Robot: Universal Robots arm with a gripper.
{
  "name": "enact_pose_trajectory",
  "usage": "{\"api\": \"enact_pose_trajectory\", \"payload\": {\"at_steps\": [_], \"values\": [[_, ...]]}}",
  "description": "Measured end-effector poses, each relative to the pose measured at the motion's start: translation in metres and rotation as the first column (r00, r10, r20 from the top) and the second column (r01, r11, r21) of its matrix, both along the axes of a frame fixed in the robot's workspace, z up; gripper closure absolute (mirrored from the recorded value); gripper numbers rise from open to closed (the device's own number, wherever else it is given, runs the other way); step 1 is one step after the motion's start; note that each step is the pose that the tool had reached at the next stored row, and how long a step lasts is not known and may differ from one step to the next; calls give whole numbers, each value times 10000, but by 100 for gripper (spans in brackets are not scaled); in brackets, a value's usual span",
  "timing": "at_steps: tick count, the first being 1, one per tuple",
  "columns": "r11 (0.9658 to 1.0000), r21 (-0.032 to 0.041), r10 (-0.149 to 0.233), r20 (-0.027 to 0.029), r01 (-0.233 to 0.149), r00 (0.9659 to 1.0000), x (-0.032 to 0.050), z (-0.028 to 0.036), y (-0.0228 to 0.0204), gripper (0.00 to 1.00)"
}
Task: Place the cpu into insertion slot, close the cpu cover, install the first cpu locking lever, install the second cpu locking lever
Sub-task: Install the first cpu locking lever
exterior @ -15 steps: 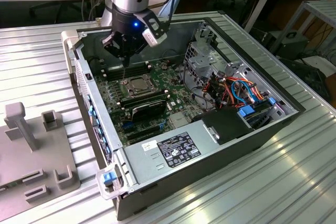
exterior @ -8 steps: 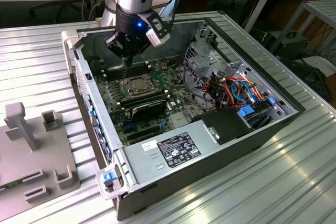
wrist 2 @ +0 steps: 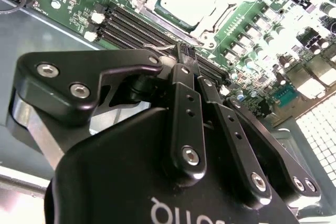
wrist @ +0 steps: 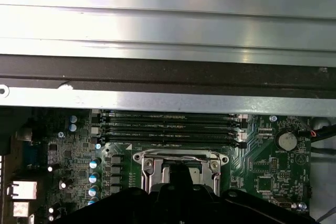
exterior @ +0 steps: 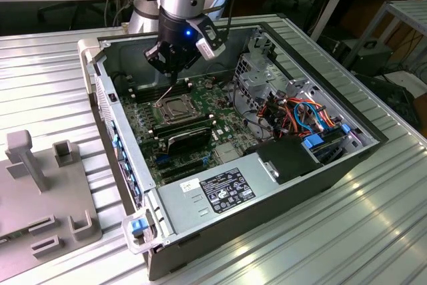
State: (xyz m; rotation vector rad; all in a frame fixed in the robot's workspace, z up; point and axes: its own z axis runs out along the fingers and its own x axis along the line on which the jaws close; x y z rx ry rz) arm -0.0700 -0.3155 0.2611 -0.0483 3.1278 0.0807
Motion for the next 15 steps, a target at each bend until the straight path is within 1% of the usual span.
{"api": "enact_pose_trajectory", "payload": {"at_steps": [3, 10, 11, 13, 15], "values": [[10000, 0, 1, 0, -1, 10000, 0, -12, 0, 89], [10000, 0, 1, 0, -1, 10000, 0, -13, 0, 89], [10000, -6, 1, 1, -1, 10000, 1, -14, 0, 89], [10000, -41, 2, 2, -2, 10000, 2, -17, 0, 89], [10000, -51, 2, 1, -2, 10000, 4, -40, 3, 89]]}}
